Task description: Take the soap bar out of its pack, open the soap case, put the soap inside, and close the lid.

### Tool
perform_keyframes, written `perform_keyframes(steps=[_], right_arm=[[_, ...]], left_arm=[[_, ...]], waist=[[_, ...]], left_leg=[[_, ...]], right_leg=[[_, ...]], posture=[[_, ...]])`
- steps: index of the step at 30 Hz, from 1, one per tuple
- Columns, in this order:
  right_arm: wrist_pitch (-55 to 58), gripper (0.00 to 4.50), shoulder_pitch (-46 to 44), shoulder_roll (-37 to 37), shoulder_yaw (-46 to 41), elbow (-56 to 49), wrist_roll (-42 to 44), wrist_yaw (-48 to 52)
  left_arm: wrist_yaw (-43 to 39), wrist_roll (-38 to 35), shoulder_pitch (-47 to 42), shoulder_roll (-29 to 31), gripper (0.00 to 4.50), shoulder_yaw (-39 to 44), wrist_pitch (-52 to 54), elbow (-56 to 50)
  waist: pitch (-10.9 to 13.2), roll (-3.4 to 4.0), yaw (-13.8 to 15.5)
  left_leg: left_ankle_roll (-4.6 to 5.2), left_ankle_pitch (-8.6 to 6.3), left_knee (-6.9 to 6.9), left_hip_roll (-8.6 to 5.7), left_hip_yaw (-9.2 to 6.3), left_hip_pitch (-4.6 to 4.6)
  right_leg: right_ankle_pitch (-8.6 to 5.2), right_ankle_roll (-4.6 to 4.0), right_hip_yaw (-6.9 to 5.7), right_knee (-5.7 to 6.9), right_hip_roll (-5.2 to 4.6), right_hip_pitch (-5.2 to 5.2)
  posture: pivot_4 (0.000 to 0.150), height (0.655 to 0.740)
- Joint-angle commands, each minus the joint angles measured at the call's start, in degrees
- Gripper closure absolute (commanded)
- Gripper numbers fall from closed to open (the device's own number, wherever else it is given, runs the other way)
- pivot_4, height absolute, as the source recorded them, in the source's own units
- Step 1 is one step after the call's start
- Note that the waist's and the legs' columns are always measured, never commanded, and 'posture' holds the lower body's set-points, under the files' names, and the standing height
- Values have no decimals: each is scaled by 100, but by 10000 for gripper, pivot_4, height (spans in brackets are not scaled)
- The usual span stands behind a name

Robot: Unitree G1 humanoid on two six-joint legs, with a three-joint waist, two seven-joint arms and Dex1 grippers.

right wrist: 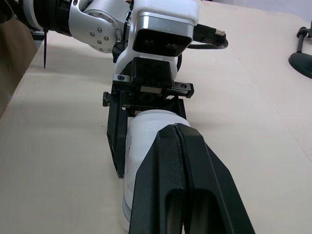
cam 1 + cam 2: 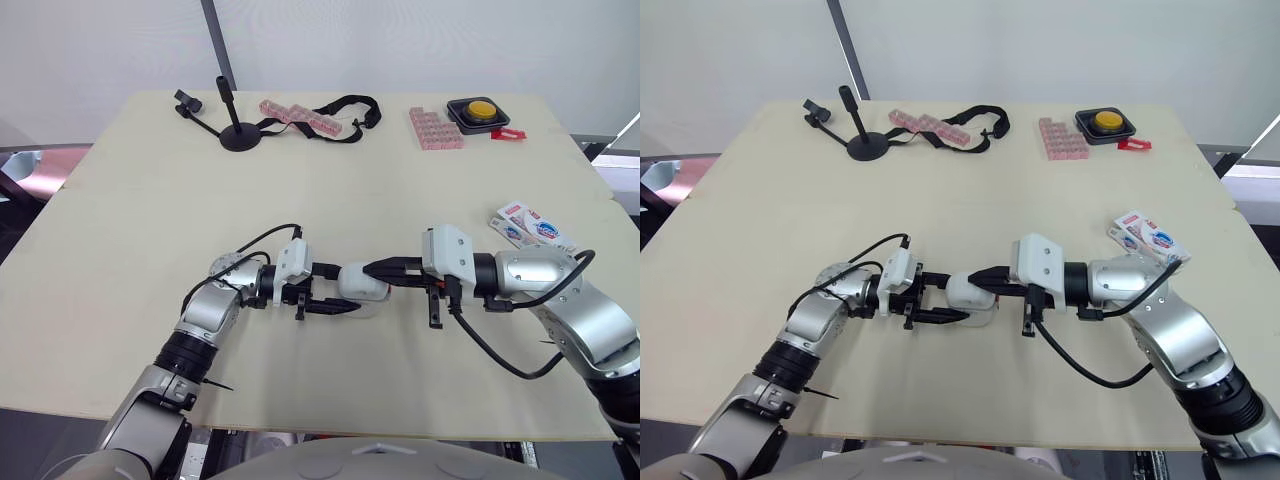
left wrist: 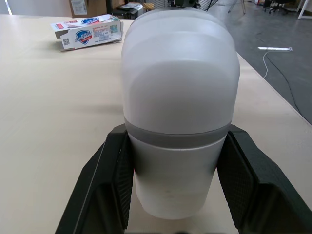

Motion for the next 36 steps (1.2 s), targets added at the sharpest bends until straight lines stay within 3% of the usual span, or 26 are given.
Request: perform_keyframes(steps=[1, 7, 11, 18, 24, 31, 36], right_arm=[[129, 44836, 309, -153, 336, 394, -372, 68], [31, 44836, 318, -53, 212, 513, -274, 1], [171, 44836, 136, 160, -652, 755, 438, -167], [-283, 44836, 367, -27, -1714, 1288, 850, 463], [-1013, 44836, 935, 155, -1933, 1411, 790, 865], [-1864, 44836, 1441, 319, -1840, 1673, 701, 1432], [-2428, 30037, 1425, 294, -1636, 1842, 483, 1874]], left_arm=[[-23, -55, -14, -14, 25773, -12, -23, -156], [-9, -55, 23, -6, 25773, -12, -8, -198], [28, -133, 98, 42, 25773, 18, 164, -325], [91, -306, 81, 167, 25773, 160, 640, -475], [509, -922, -19, 288, 25773, 369, 2225, -972], [1238, -1981, -133, 618, 25773, 527, 5149, -1743], [1693, -2548, -373, 722, 25773, 704, 6840, -1587]], waist=[[-9, -3, 0], [-30, -5, -10], [-31, -8, -12], [-26, -5, 2], [-25, -7, -11], [-23, -5, -23], [-22, -5, -24]], left_leg=[[0, 0, -1, 0, 0, 1], [0, 0, -9, 0, 0, 8], [-1, 0, -12, 0, 0, 11], [0, -1, -15, -3, 0, -17], [-1, -2, -17, -3, 0, -19], [-2, -1, -16, -4, 0, -19], [-2, -1, -17, -5, 0, -18]], right_leg=[[0, 0, 0, -1, 0, 1], [0, 0, -1, -11, 0, 8], [0, 0, -1, -14, -2, 10], [0, 0, -3, -4, 2, -8], [0, 0, -5, -10, 0, -14], [-1, -1, -5, -21, -1, -18], [-1, -1, -4, -22, 0, -18]], posture=[[1500, 7400], [1500, 7400], [1500, 7400], [1500, 7400], [1500, 7400], [1500, 7400], [1500, 7400]])
